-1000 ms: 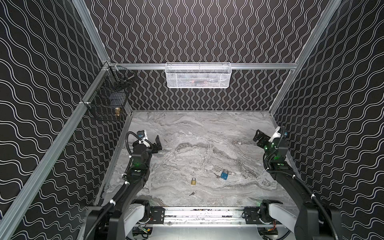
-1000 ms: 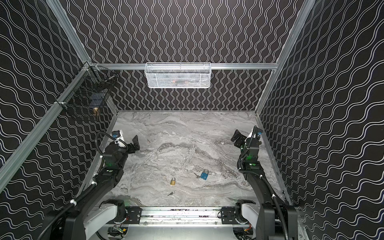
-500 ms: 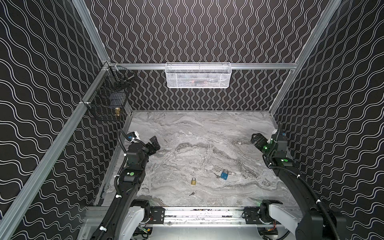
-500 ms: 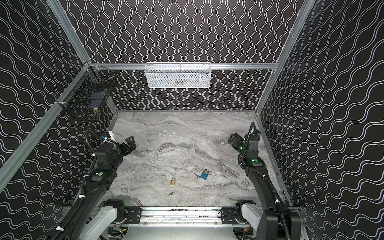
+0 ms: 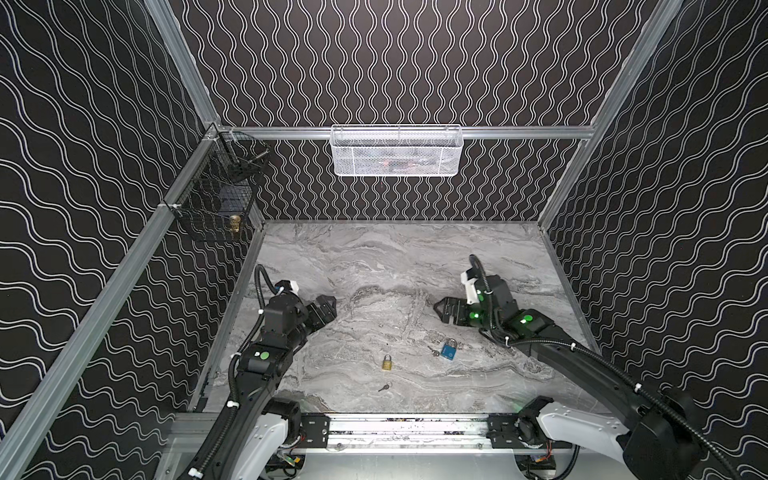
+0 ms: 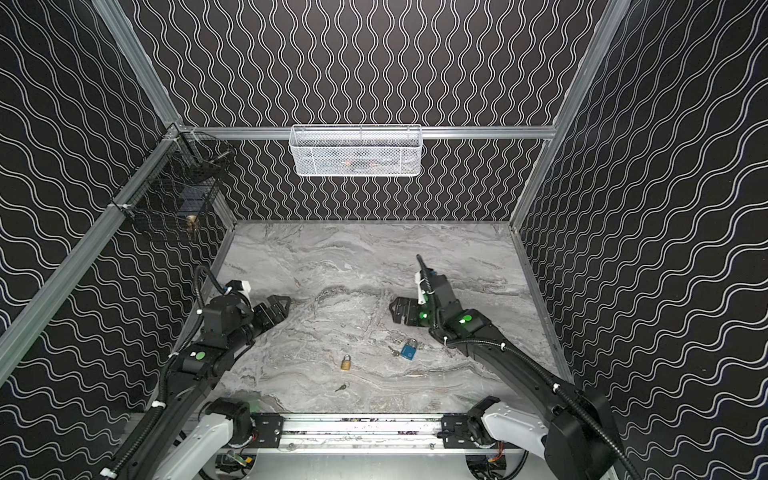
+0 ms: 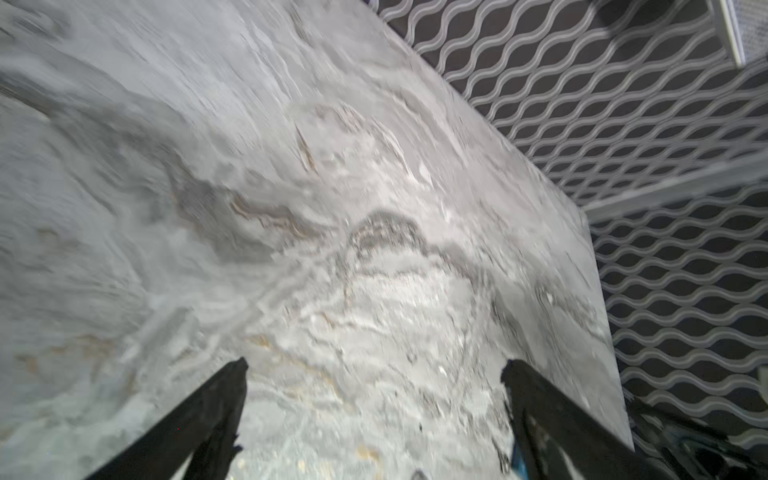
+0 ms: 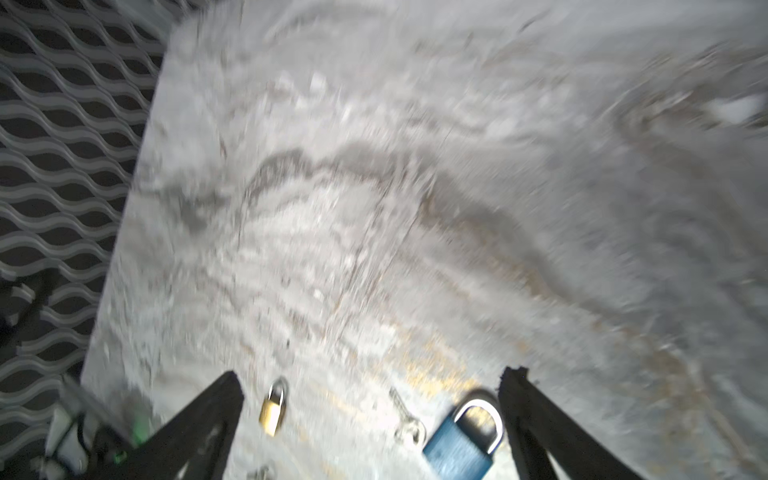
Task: Unlock with the key
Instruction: 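Swing the right gripper toward the silver key while the left arm advances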
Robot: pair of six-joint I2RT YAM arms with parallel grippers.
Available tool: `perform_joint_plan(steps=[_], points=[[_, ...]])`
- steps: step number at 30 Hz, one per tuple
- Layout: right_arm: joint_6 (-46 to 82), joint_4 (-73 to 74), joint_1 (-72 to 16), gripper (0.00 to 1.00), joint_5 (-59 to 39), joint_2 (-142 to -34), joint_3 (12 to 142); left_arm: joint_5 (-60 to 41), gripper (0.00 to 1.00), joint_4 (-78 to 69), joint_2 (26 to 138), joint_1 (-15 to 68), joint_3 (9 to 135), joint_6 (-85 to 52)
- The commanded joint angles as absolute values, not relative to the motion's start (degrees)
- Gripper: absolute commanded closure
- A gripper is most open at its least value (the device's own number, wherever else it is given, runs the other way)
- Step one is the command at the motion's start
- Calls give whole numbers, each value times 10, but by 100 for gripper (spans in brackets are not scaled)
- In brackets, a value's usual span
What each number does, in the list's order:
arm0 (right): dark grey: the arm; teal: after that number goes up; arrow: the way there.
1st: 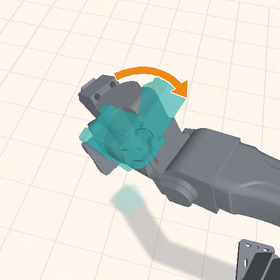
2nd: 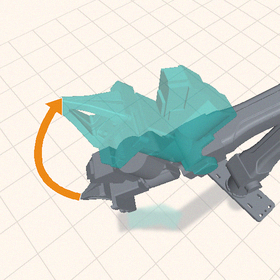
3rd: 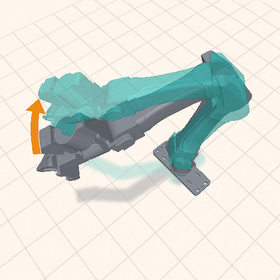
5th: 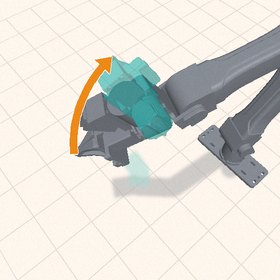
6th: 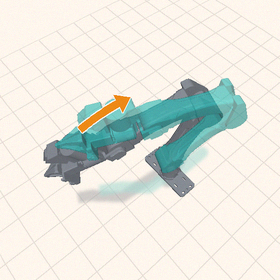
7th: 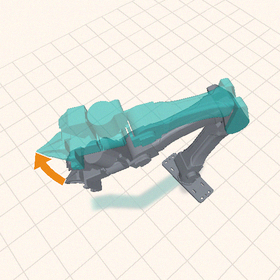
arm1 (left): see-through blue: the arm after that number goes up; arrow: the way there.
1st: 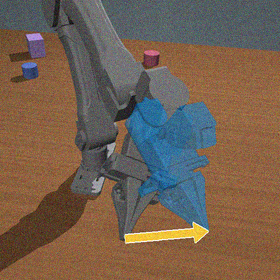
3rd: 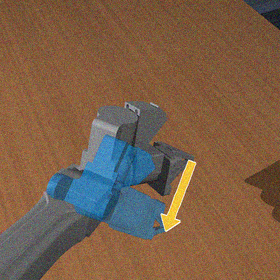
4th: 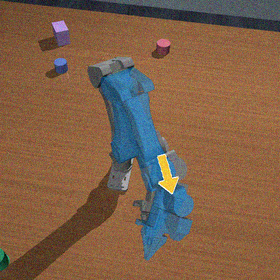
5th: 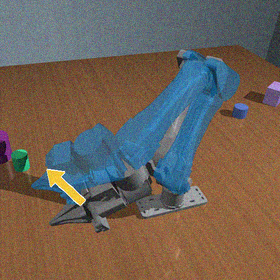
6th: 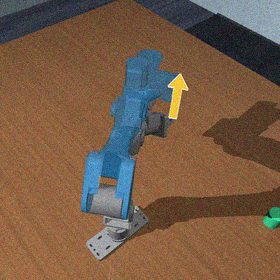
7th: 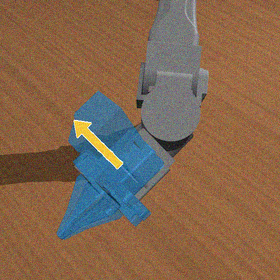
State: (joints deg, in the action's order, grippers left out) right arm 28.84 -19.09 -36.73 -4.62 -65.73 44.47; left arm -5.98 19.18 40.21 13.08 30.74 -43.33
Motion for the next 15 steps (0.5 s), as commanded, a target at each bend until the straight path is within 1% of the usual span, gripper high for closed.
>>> perform_joint_plan(steps=[1,9,15], points=[[270,-235,-427,6,-39,-671,457,-54,1,228,396,173,307,-469],[264,-262,-575,15,-6,-720,465,0,1,237,413,300,299,-528],[272,-252,-657,25,5,-777,476,29,1,238,424,363,292,-571]])
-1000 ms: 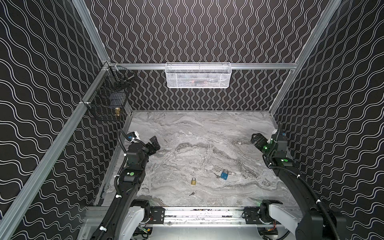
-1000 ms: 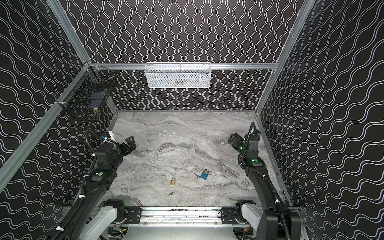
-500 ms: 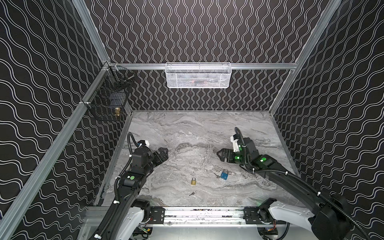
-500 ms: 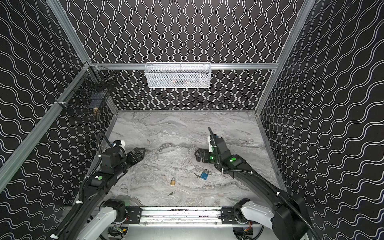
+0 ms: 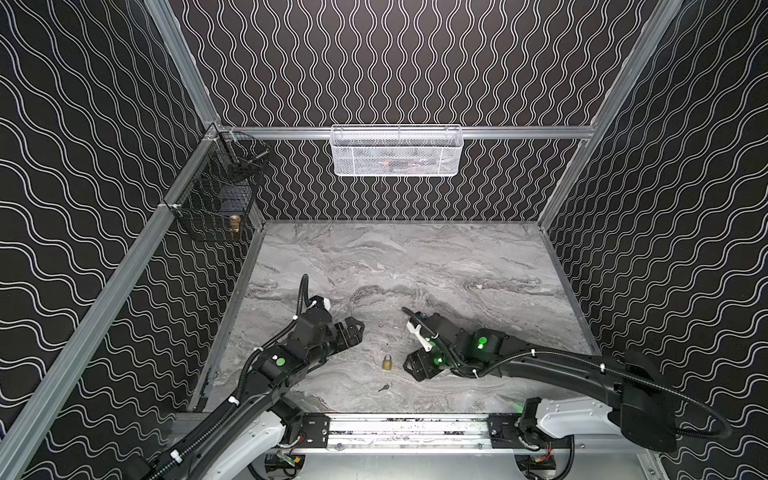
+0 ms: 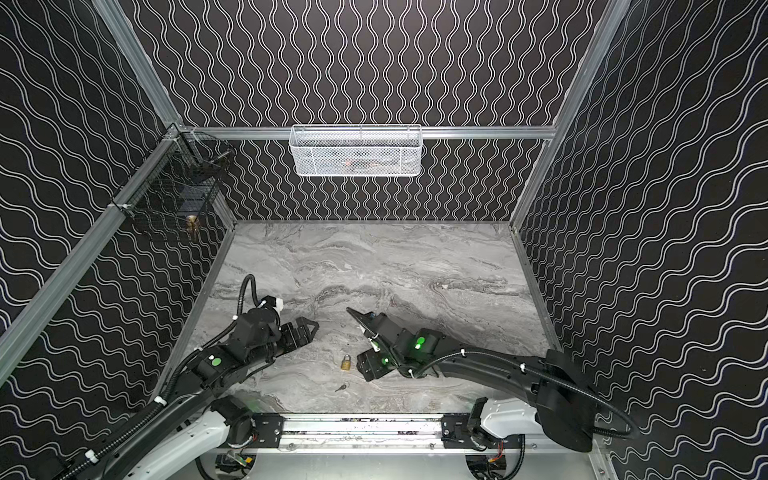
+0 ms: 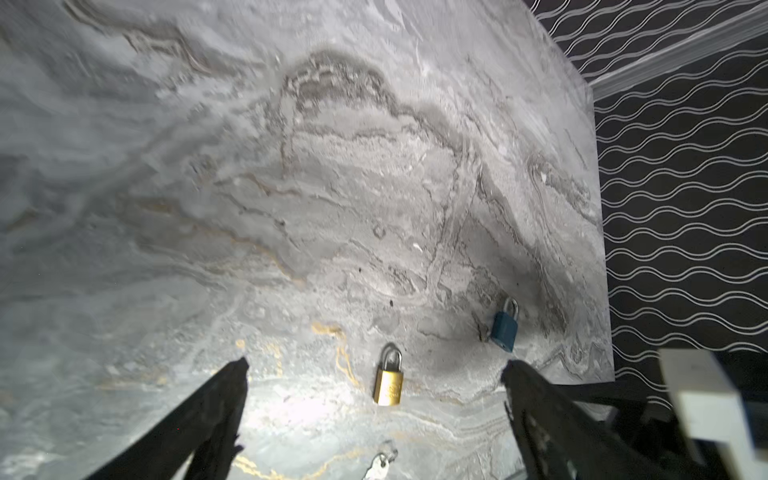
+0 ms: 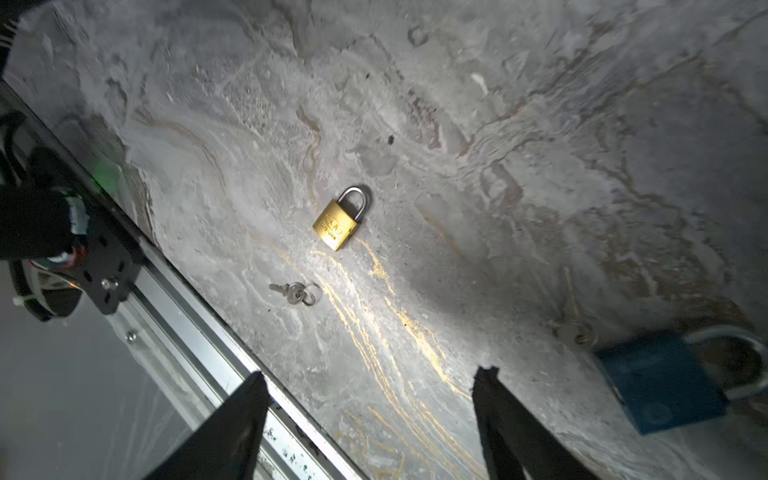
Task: Unlock with the key
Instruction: 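Swing the right gripper toward the silver key while the left arm advances, then lower the right gripper and close it on the silver key's ring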
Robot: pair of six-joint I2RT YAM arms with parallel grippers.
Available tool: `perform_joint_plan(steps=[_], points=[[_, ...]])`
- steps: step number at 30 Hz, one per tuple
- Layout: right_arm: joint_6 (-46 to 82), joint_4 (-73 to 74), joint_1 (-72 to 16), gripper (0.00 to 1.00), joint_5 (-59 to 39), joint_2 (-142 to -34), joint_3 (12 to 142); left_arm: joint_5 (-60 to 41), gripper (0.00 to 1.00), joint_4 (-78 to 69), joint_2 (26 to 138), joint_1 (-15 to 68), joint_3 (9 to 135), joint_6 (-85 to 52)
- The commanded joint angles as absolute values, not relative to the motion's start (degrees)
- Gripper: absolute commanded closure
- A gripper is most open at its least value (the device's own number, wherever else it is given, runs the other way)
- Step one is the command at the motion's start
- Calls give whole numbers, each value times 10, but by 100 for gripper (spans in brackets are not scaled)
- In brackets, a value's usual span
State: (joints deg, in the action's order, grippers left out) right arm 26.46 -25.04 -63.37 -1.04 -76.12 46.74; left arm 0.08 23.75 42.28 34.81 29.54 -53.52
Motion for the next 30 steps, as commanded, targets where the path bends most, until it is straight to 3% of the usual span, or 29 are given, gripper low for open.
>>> perform_joint_plan(steps=[1,18,30], points=[[272,-245,-672,27,10,-786,476,29,1,236,424,368,290,-573],[250,-177,-723,57,26,-915,509,47,1,318,404,375,293,-618],[229,-166,-724,64,19,-961,526,54,1,349,410,376,312,-613]])
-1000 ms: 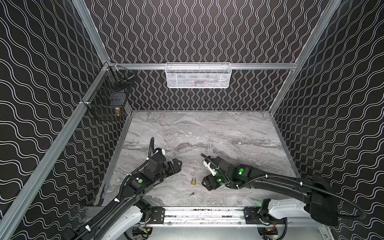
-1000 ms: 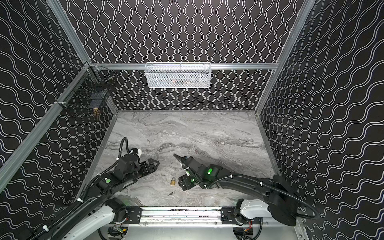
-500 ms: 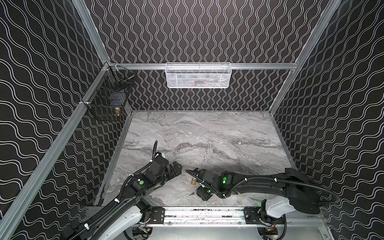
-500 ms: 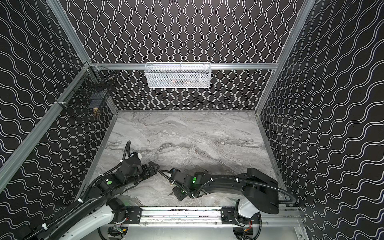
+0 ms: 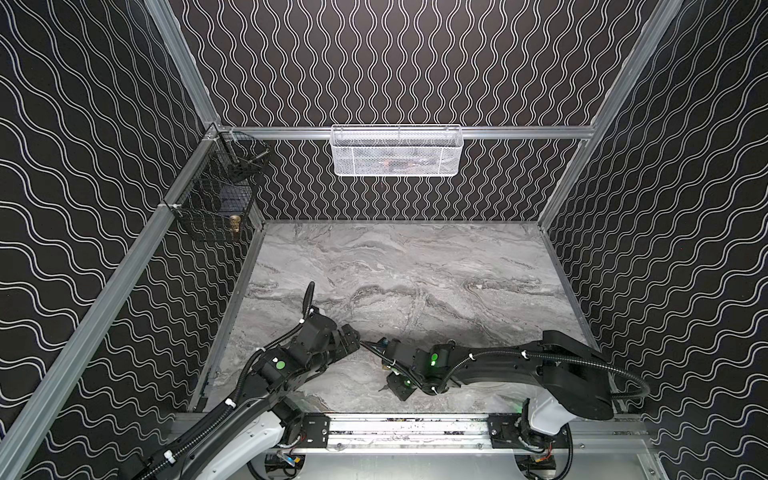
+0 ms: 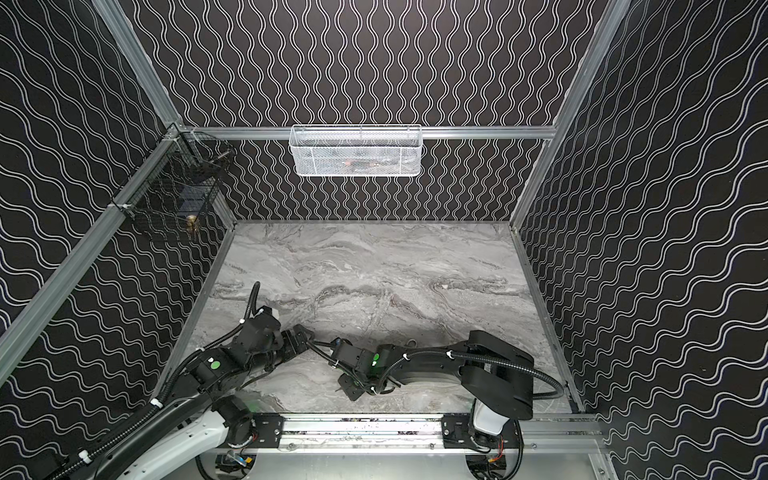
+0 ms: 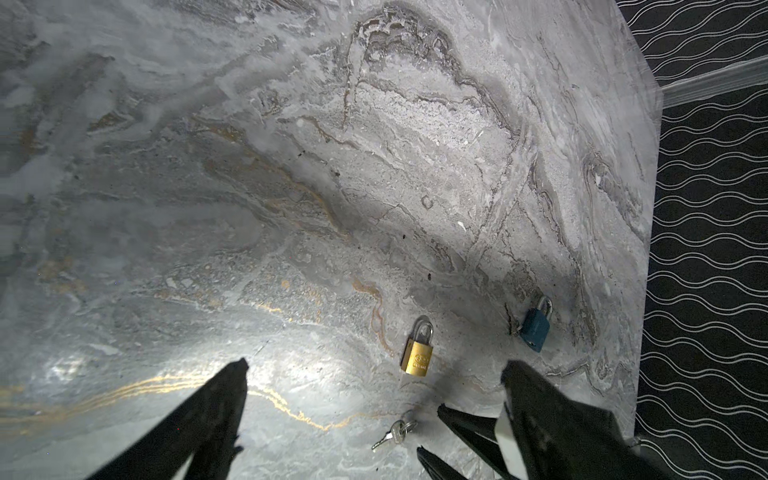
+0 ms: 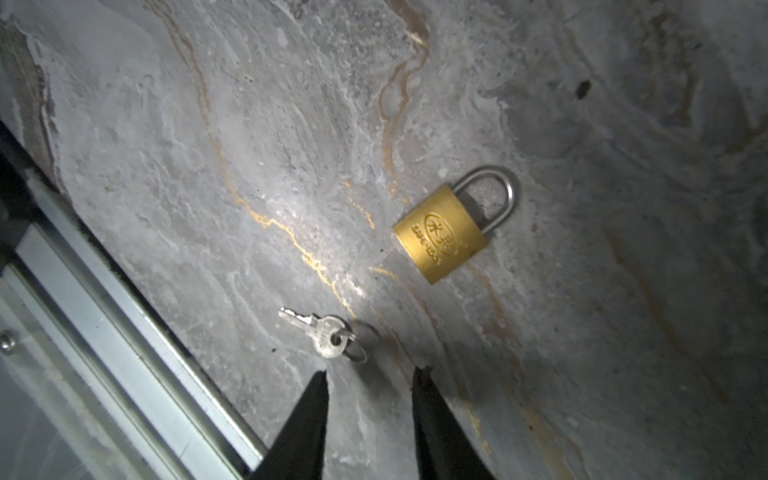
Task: Unlock with the key
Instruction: 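Lower the right gripper and close it on the silver key's ring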
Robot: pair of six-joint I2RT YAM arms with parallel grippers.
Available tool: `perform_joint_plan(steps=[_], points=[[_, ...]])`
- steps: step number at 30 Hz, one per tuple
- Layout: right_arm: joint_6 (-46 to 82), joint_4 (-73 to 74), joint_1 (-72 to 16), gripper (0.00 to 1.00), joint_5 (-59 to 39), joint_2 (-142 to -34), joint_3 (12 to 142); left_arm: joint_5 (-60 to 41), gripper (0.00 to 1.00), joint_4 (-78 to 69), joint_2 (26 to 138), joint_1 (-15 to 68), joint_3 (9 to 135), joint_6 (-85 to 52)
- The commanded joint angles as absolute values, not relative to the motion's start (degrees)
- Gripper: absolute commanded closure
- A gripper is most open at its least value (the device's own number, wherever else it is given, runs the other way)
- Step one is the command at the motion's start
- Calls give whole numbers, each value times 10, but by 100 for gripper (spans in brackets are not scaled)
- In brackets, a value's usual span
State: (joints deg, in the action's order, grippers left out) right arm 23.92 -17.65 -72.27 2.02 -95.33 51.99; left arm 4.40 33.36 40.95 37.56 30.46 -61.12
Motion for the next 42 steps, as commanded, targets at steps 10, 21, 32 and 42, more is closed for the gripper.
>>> perform_joint_plan(steps=[10,21,32,42], points=[[216,-156,-727,70,4,-983,528,59,1,355,398,375,307,-619],[194,-166,-743,85,21,-998,529,59,1,366,398,376,311,-615],[194,-155,-744,100,33,-974,522,56,1,365,404,375,315,-616],[222,-135,-743,100,88,-893,501,30,1,353,395,376,325,-638]])
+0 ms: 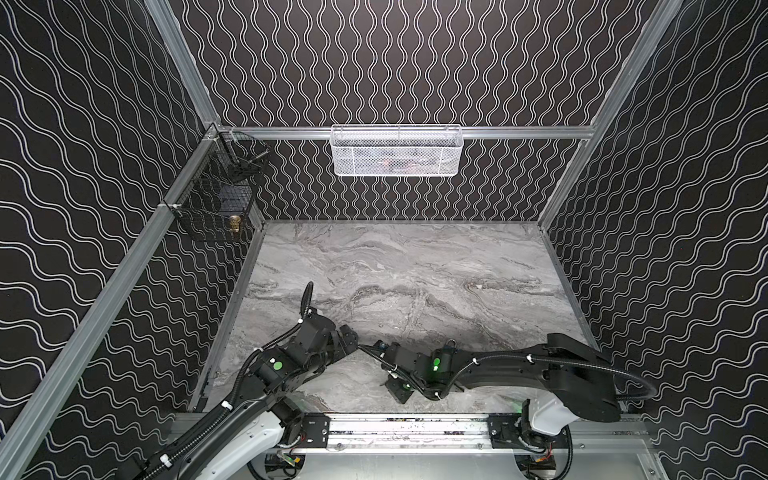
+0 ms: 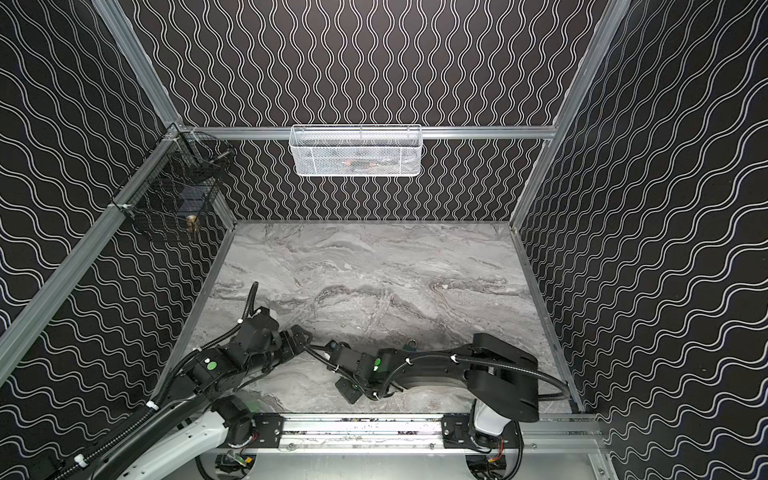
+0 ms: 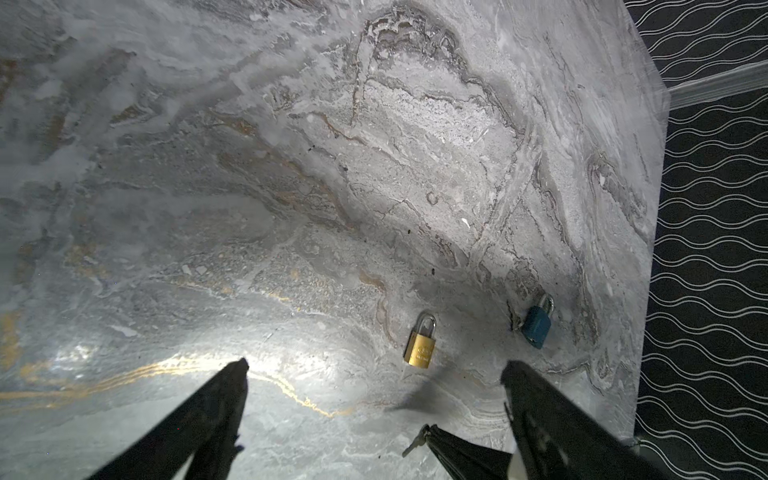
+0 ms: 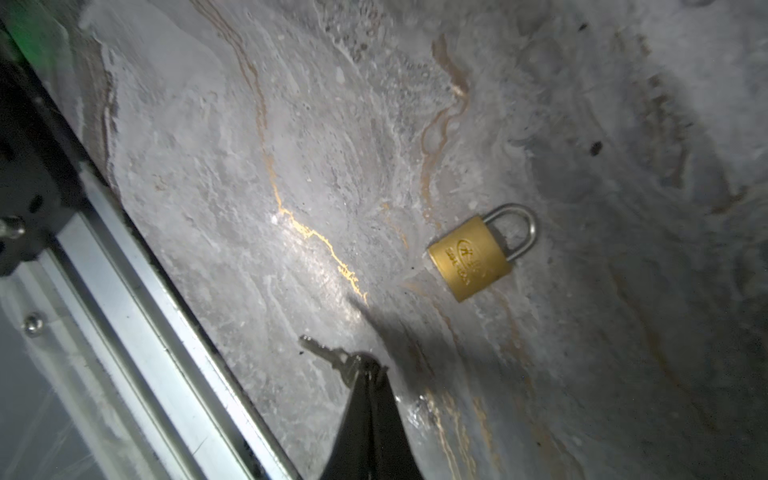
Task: Unlock with the key
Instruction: 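Lower the right gripper and close it on the silver key's ring, then lift the silver key off the table with the right gripper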
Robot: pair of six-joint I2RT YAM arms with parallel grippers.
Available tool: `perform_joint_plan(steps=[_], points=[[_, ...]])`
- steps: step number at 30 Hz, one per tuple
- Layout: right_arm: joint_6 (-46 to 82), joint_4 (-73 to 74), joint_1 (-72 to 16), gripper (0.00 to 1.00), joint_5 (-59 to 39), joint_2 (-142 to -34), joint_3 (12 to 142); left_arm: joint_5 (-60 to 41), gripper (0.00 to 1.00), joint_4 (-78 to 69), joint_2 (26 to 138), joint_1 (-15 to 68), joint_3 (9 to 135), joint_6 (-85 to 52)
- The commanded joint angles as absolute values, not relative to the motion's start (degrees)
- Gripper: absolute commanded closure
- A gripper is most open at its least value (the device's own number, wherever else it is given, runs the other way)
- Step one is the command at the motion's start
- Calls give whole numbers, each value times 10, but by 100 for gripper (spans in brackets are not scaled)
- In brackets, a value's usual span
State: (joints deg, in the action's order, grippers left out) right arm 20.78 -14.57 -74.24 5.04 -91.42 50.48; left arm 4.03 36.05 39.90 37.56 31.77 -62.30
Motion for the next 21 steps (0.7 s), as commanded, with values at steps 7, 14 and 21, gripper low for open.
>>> perform_joint_plan(steps=[7,14,21], points=[[226,-160,-742,100,148,-844,515,-18,5,313,397,375,337,-620],[239,-178,-730,100,163,-825,543,-89,18,245,433,381,346,-607],[257,-168,-686,100,120,-794,539,-99,33,191,449,412,342,-621]])
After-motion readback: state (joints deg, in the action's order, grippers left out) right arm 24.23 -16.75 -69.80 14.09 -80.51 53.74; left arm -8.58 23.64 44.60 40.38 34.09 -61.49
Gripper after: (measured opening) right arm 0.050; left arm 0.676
